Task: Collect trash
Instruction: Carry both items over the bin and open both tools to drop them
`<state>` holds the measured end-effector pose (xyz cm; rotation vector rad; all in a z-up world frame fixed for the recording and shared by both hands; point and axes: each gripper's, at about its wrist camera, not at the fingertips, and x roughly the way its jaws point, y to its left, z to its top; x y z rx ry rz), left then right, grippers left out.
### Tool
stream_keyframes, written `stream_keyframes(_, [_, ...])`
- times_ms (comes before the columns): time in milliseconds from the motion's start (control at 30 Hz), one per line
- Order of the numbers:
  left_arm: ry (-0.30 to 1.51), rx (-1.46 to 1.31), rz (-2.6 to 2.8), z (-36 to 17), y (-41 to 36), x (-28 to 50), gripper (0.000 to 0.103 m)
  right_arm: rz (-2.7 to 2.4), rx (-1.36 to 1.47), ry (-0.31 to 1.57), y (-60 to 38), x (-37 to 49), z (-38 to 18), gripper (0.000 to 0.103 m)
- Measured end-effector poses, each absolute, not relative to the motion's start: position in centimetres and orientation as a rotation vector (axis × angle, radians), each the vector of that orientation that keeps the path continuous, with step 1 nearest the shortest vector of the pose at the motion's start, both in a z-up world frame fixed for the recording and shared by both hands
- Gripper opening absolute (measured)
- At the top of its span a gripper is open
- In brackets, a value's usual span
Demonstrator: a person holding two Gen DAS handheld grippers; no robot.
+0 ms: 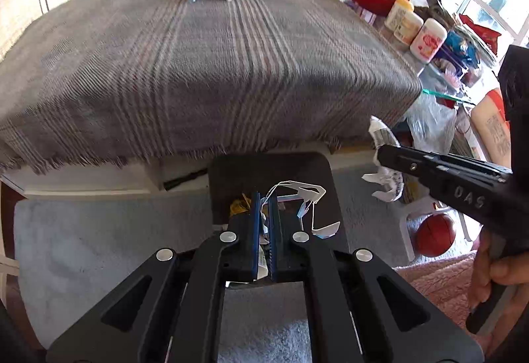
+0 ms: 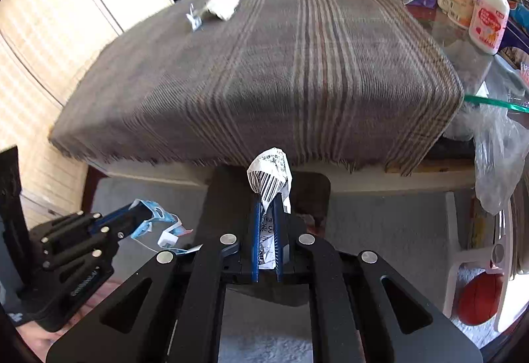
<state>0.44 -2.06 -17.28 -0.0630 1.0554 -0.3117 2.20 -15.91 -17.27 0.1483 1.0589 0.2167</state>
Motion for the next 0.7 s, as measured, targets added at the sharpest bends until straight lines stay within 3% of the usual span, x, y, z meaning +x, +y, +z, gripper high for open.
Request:
stream_keyframes(233, [1.130,-0.074,-0.318,-20.8,-2.8,0.6,0.004,0.229,0.137,1.111,-14.9,2.6,-20.2,0.009])
stream_keyframes(600, [1.156,-0.068,-0.322,-21.3,-3.5,1.1,0.010,0.236,0.201,1.191,-15.0,3.6,-21.8,0.012])
stream_keyframes(700, [1.164,-0.061,-0.329,-21.4,-3.9,1.0,0.018,0.223,0.201,1.192,-15.0,3.7,-21.8,0.012])
